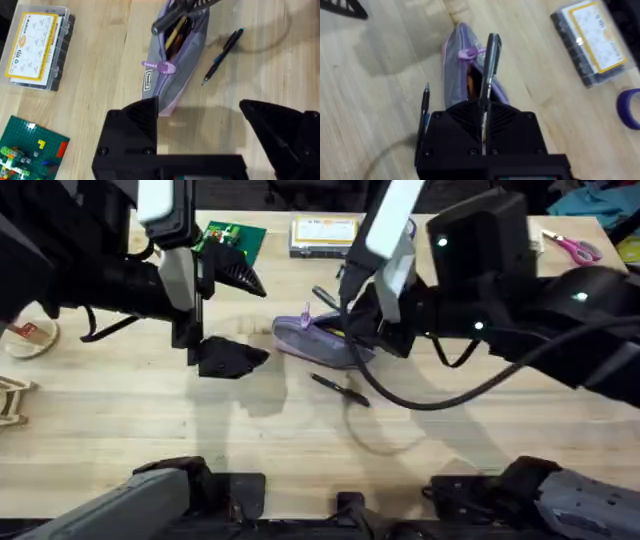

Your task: Unzip the bag, pick up the pens from the table one at a time and place them inside, then zip the bag closed.

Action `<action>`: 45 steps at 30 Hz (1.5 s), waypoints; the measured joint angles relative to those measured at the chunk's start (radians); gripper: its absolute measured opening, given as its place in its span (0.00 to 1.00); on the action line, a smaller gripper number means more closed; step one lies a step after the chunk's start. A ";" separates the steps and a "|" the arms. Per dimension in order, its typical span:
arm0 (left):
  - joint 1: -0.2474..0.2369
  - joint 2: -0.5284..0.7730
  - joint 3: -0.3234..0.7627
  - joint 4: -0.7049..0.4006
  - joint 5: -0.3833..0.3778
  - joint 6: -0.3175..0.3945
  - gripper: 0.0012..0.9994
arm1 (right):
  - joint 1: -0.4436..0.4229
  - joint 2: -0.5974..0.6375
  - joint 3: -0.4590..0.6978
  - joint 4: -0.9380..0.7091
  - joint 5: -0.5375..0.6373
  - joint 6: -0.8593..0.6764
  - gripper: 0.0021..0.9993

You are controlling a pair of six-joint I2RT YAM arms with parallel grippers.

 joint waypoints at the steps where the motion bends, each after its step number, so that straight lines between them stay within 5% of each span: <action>1: 0.000 0.000 0.000 0.000 0.000 0.000 0.99 | 0.000 0.011 0.000 -0.010 0.000 -0.009 0.03; 24: 0.000 0.000 0.000 0.000 0.000 0.000 0.99 | 0.000 0.071 0.000 -0.158 0.102 -0.203 0.03; 45: 0.000 0.000 0.000 0.000 0.000 0.000 0.99 | 0.000 0.205 0.002 -0.024 0.109 -0.224 0.03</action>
